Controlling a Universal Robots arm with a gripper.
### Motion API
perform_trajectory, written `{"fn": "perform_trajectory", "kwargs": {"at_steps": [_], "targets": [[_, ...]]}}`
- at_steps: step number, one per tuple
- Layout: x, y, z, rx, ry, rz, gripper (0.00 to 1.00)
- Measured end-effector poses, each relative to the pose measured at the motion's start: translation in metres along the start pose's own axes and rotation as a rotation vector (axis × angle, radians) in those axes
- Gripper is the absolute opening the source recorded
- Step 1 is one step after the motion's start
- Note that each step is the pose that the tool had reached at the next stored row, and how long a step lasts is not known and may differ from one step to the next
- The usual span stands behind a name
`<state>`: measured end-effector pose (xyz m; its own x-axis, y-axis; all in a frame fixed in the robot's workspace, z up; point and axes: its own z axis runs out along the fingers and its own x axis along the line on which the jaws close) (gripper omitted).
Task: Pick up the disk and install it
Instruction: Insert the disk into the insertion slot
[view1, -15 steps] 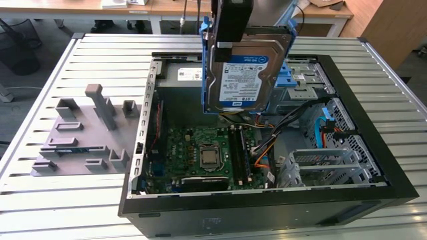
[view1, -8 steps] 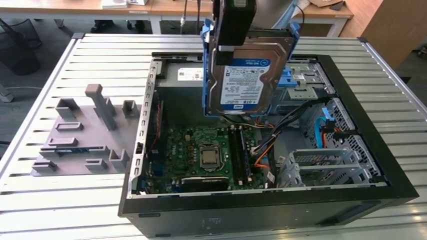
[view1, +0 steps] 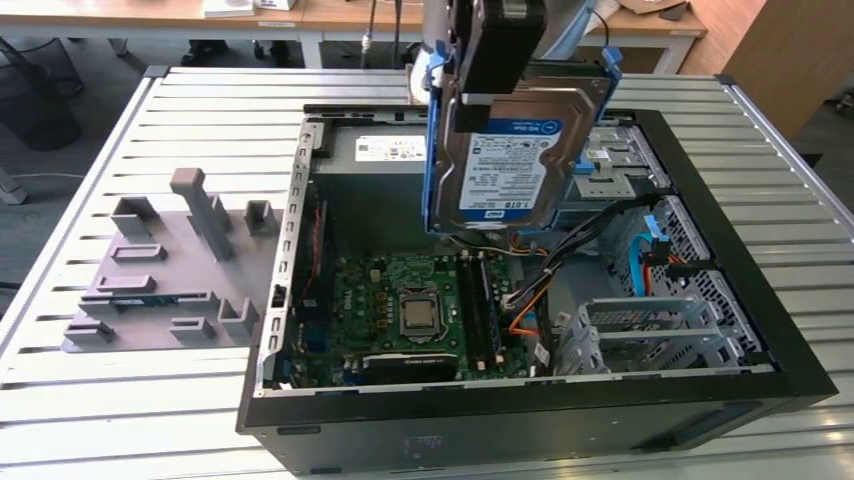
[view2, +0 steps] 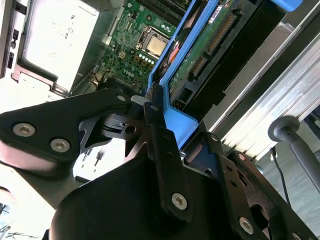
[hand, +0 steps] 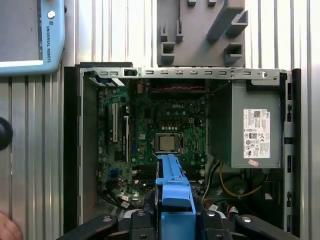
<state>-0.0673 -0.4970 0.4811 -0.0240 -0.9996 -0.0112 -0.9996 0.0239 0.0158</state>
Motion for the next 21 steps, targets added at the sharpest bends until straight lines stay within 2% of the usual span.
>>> {"fn": "perform_trajectory", "kwargs": {"at_steps": [4,15,21], "targets": [[0.004,-0.0015,0.001,0.0,0.0001,0.0,0.36],[0.0249,-0.0037,0.0047,0.0,0.0,0.0,0.36],[0.0308,-0.0113,0.0063,-0.0007,0.0,0.0,0.36]]}}
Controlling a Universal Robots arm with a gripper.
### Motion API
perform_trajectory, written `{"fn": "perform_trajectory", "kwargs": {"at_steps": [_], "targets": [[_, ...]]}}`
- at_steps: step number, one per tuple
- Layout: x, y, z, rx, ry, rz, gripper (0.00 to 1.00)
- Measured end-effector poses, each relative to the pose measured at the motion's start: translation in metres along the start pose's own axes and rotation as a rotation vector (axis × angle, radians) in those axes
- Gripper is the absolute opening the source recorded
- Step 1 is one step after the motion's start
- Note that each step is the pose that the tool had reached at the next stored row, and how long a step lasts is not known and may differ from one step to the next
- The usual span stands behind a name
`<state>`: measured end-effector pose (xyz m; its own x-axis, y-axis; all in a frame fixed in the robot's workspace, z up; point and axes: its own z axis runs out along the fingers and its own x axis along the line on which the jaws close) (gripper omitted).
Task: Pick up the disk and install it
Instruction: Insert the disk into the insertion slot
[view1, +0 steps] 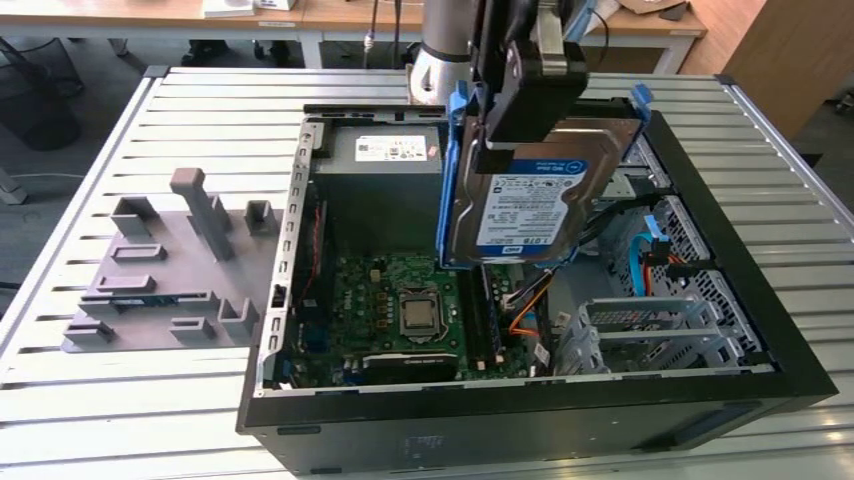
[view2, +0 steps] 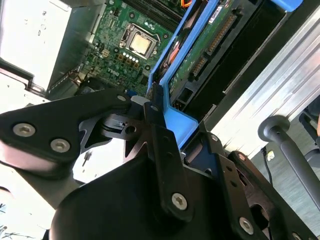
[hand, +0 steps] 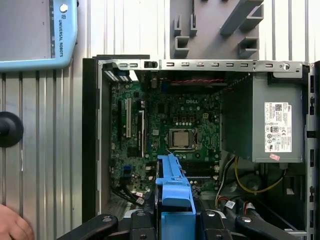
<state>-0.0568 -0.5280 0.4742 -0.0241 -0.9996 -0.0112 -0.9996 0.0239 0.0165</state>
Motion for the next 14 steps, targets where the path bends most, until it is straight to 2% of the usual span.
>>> {"fn": "perform_trajectory", "kwargs": {"at_steps": [5,11,14], "targets": [[0.0022,-0.0093,0.001,-0.001,0.0002,0.0,0.36],[0.0025,-0.0098,0.0012,-0.001,-0.0001,0.0,0.36],[0.0049,-0.01,0.0012,-0.0011,0.0002,0.0,0.36]]}}
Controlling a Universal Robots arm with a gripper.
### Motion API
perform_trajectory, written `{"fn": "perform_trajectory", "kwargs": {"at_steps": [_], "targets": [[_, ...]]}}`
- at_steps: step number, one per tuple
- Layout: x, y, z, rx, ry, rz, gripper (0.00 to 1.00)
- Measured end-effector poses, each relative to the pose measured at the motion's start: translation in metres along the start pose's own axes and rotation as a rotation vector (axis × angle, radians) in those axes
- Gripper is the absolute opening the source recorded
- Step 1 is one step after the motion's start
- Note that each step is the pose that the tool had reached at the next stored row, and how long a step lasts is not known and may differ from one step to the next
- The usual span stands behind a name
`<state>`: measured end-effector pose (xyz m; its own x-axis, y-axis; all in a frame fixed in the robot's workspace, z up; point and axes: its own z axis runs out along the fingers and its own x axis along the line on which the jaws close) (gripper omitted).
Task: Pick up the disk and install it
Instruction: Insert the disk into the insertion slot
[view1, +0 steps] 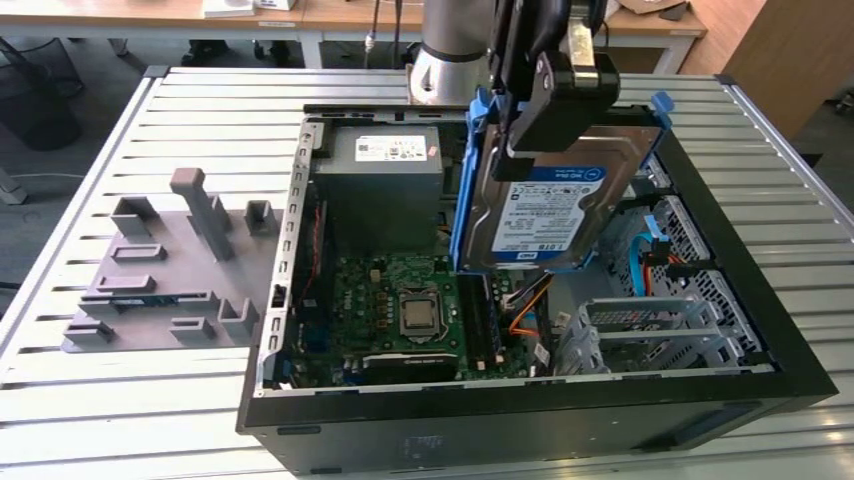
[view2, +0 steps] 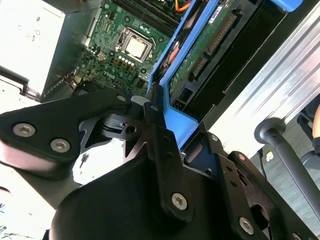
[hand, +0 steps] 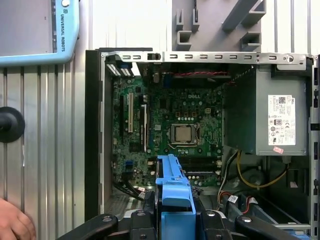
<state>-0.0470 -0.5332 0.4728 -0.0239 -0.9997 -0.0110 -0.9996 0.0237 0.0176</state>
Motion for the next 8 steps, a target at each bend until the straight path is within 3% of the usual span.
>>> {"fn": "perform_trajectory", "kwargs": {"at_steps": [8], "targets": [[0.0087,-0.0043,0.0016,0.0,-0.0001,0.0,0.36]]}}
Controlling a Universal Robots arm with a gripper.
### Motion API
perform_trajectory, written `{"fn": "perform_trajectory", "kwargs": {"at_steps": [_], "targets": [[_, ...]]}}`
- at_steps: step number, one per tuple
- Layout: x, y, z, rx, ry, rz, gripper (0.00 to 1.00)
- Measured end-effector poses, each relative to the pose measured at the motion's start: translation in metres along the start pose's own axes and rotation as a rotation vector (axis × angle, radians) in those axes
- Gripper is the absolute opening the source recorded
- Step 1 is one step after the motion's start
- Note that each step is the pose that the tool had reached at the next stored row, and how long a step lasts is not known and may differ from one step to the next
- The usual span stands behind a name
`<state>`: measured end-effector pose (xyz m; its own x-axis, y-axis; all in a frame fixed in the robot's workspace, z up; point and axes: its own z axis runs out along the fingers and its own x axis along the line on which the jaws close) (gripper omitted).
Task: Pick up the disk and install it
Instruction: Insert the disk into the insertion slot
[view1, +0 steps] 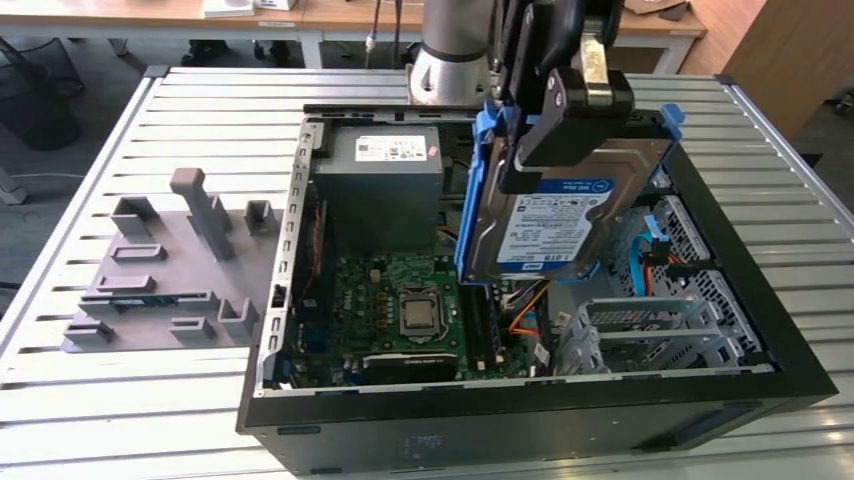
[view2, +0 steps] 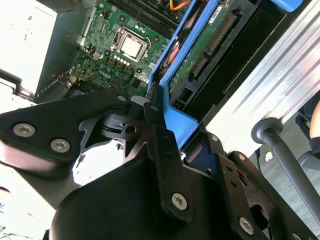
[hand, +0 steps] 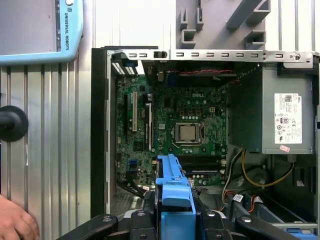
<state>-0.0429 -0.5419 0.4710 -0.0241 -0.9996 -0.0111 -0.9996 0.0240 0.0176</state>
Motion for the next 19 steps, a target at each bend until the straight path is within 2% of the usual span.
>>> {"fn": "perform_trajectory", "kwargs": {"at_steps": [6,19], "targets": [[0.0018,-0.0099,0.0016,-0.0002,-0.0001,0.0,0.36],[0.0151,-0.0189,0.0051,-0.0002,-0.0003,0.0,0.36]]}}
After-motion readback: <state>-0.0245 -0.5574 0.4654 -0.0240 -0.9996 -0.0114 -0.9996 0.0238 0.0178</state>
